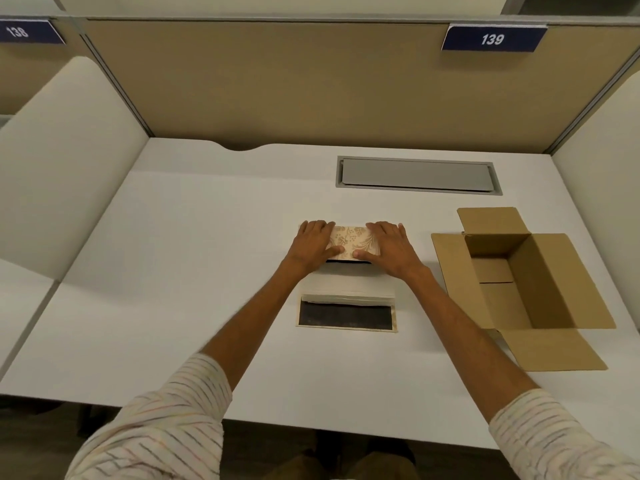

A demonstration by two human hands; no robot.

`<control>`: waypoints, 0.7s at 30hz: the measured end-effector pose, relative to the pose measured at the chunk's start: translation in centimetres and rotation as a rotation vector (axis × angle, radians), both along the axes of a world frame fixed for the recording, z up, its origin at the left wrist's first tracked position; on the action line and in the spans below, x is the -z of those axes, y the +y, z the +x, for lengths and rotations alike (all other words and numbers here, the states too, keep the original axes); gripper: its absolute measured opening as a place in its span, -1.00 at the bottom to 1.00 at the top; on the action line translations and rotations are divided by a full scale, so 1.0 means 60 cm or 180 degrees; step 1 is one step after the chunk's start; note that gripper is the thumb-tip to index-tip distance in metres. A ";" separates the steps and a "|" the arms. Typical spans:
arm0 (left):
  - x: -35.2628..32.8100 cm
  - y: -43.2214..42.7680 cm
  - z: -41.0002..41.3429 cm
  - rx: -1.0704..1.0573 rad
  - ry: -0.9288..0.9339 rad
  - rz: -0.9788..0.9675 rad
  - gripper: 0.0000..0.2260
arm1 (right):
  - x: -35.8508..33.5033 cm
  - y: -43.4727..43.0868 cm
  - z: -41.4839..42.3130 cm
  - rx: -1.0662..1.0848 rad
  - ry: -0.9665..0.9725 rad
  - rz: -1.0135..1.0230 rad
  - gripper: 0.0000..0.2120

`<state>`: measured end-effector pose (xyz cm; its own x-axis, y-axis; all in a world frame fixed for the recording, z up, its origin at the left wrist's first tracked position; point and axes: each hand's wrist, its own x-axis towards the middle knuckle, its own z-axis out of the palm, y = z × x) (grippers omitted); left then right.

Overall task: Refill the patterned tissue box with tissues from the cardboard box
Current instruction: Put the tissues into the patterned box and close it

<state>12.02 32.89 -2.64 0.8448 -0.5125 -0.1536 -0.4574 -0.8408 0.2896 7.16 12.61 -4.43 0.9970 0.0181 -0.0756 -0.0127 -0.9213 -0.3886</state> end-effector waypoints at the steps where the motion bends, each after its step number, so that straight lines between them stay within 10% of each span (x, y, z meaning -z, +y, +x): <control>1: 0.001 0.001 -0.004 -0.0019 -0.0010 -0.0037 -0.40 | 0.000 0.001 -0.004 0.0000 -0.0038 0.0017 -0.25; 21: 0.035 0.039 -0.138 -0.0369 -0.0501 -0.0566 -0.25 | 0.011 0.059 -0.132 0.0474 -0.0537 -0.0286 -0.14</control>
